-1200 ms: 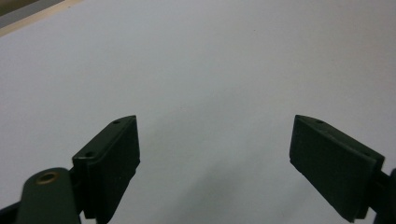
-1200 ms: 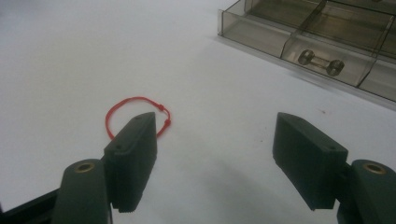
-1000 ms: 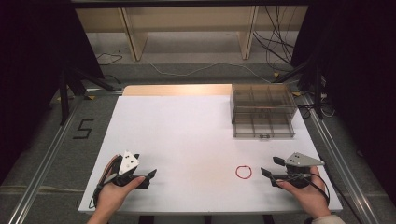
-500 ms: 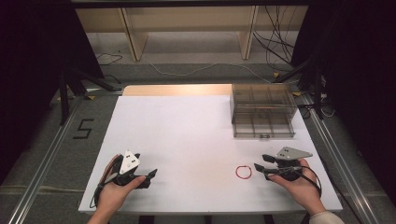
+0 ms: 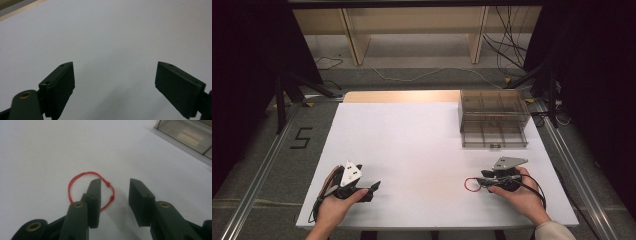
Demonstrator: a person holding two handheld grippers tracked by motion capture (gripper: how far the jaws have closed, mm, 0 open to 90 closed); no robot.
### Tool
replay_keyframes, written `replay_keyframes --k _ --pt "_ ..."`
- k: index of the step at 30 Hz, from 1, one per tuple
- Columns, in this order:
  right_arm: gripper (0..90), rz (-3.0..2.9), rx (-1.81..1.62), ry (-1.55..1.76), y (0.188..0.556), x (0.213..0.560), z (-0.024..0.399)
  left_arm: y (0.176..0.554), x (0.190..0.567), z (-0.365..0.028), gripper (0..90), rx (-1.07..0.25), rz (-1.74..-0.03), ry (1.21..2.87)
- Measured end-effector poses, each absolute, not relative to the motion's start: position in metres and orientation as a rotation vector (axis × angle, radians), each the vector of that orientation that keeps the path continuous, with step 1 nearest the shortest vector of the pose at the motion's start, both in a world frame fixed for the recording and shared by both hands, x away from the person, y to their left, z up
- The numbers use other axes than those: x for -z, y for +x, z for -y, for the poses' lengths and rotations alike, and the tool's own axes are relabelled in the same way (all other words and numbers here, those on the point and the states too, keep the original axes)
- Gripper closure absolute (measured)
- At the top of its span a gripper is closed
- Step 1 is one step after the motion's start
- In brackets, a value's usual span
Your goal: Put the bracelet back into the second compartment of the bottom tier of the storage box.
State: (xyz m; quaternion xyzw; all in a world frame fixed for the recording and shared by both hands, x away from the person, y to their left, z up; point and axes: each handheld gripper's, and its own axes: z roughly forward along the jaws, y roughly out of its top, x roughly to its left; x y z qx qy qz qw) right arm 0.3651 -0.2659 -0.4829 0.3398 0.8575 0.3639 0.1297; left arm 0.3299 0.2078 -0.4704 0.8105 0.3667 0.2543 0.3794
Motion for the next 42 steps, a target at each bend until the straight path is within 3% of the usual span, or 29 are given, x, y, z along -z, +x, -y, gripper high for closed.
replay_keyframes --k 10,18,42 --pt "73.5 -2.517 -1.008 0.964 0.366 0.487 0.258 0.33 0.47 -0.207 15.9 -0.65 -0.933 2.072" --pt "87.1 -2.514 -1.007 0.995 0.365 0.488 0.257 0.329 0.47 -0.206 15.9 -0.651 -0.93 2.07" --pt "88.7 -2.412 -1.109 1.032 0.365 0.474 0.263 0.33 0.47 -0.206 15.9 -0.657 -0.93 2.072"
